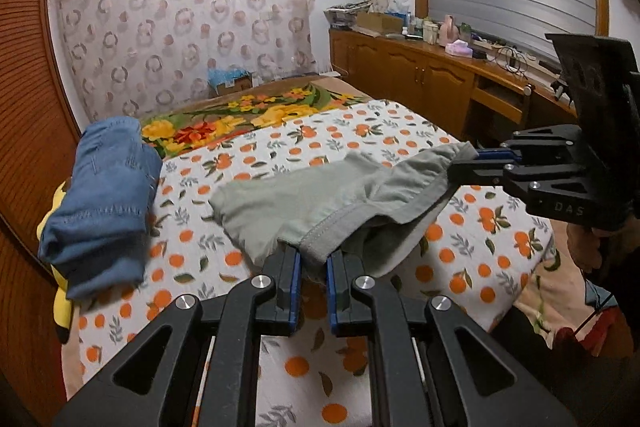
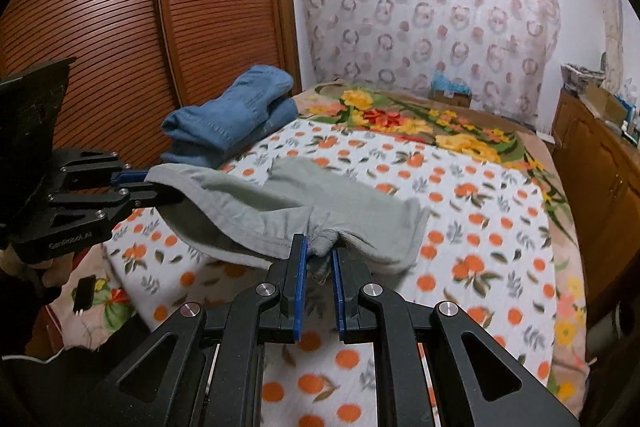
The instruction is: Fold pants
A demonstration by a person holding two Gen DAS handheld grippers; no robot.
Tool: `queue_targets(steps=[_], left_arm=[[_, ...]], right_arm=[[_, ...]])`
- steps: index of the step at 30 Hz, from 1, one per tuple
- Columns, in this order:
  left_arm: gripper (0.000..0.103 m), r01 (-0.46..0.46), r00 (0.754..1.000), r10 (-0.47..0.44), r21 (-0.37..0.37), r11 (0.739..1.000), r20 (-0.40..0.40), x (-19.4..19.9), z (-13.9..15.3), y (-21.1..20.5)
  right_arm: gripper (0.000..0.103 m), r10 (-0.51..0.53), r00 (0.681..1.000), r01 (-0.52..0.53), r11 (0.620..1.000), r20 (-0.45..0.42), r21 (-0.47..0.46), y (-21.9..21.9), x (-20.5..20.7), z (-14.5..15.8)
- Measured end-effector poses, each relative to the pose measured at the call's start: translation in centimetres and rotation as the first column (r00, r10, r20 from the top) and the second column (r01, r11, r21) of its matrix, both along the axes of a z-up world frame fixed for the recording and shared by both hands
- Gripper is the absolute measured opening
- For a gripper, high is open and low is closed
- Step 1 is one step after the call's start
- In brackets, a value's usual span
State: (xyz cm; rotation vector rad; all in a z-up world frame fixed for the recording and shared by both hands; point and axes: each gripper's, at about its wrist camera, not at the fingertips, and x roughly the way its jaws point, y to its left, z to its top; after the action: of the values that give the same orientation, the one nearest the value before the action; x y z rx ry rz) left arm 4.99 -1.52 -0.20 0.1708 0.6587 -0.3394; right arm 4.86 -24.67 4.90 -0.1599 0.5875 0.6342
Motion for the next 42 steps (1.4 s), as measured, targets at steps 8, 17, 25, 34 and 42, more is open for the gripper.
queue_targets(steps=[8,17,25,34,42], left_arm=[[0.011,-0.002,0.999,0.001,-0.028,1.0,-0.033,-1.6,-1.6,0.3],[0.011,0.0,0.998,-0.003,-0.05,0.999,-0.061,-2.6,-2.8,0.5],[0.011,0.006,0.998,-0.011,-0.076,0.997,-0.066,-3.6,-3.0,0.5],[0.011,0.01,0.997,-0.016,-0.077,0.997,-0.071,-4.5,-2.4,0.3],[0.011,-0.004,0.996,-0.003,-0.078,0.997,-0.088,-3.2,-3.4,0.7]], right_arm=[[0.012,0.0,0.999,0.001,1.0,-0.034,0.024,-0.4,-0.3,-0.4],[0.012,-0.003,0.998,0.006,0.998,-0.059,0.059,-0.6,-0.7,-1.3],[0.012,-0.003,0.998,0.007,0.998,-0.058,0.067,-1.1,-1.8,-2.3],[0.012,0.012,0.999,-0.01,0.998,-0.04,0.061,-1.2,-3.5,-2.5],[0.012,0.009,1.0,-0.008,0.999,-0.021,0.037,-0.7,-2.2,-2.5]])
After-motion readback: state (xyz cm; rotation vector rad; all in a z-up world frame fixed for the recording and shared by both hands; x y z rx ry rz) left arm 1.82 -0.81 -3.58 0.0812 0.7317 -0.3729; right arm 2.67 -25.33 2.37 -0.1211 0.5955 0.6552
